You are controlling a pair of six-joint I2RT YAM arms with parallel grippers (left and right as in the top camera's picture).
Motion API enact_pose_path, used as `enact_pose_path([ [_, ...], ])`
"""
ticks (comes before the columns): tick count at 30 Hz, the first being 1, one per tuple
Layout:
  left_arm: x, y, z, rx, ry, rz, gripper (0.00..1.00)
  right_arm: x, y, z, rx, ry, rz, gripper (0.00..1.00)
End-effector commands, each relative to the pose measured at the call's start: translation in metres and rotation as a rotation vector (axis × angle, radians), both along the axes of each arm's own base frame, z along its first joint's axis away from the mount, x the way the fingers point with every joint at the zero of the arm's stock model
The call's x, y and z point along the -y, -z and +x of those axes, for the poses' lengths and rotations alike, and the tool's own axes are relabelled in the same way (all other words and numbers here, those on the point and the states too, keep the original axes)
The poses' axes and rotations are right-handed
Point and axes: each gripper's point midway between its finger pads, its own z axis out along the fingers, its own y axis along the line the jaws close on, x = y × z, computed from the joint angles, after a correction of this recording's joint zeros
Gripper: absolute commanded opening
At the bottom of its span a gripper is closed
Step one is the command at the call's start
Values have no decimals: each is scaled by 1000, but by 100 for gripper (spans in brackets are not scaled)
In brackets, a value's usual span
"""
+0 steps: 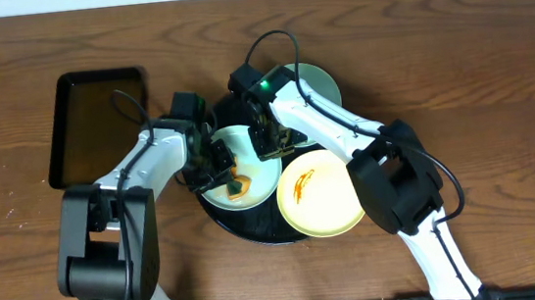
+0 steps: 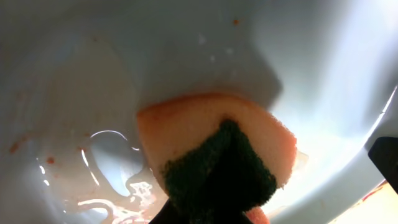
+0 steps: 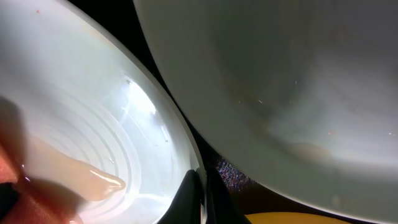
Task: Clean dirty plates on tray and stack at the side
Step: 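Scrub the plate surface with the sponge in the left gripper, then lift the sponge away with the left gripper toward the water tray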
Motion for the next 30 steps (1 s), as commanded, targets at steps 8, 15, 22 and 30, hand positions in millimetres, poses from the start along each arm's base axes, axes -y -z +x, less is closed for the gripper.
enact_pose_path([
  [8,-84,15,-7,-33,24,472,8,3,5,-3,-15,-4,-17,1],
  [15,-121,-17,22,100,-30,696,7,3,5,-3,-15,-4,-18,1],
  [22,-120,-55,39,222,-77,687,8,3,5,-3,-14,-8,-16,1],
  [30,-109,-119,42,408,-137,581,8,-1,-1,2,5,-49,0,1],
])
